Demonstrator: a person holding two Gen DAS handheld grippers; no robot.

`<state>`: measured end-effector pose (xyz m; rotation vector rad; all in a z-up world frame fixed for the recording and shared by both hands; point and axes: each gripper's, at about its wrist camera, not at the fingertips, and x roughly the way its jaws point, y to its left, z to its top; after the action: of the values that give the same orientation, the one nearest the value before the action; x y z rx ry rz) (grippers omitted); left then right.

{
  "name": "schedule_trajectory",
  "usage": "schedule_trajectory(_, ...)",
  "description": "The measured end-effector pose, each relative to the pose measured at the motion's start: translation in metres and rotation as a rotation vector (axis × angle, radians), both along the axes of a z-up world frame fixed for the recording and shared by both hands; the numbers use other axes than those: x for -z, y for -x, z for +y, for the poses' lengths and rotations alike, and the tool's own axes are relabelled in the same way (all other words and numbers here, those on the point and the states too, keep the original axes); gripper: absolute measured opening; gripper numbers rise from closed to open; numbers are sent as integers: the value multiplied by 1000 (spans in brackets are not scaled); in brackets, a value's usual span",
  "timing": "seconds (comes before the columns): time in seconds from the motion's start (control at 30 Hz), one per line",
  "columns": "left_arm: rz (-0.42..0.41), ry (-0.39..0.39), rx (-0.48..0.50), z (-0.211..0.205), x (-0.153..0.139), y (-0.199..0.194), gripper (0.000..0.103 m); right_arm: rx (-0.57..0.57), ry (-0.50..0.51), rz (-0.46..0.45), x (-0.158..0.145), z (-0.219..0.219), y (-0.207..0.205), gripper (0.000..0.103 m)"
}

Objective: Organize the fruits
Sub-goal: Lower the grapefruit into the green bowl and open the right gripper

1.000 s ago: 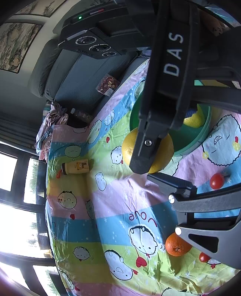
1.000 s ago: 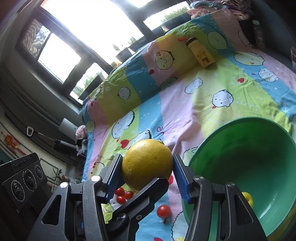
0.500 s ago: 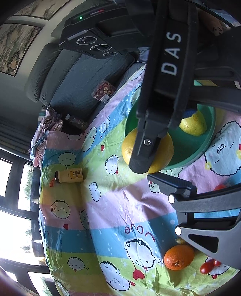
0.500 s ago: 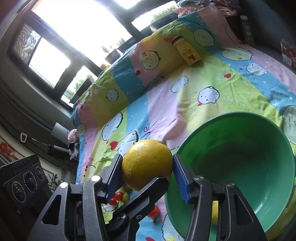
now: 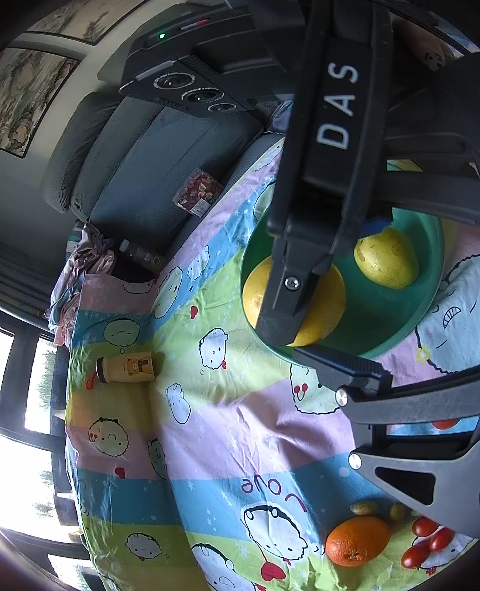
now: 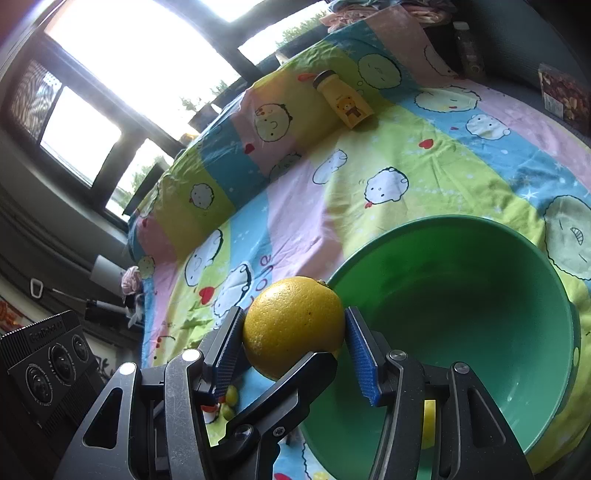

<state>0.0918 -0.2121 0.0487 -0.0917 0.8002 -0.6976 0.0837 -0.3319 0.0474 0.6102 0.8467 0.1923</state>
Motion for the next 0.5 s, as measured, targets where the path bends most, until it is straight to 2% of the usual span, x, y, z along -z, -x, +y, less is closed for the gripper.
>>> schedule_trajectory(0.5,54,6,31,-19,16,-8,52,51,16,60,14,-17,0,57)
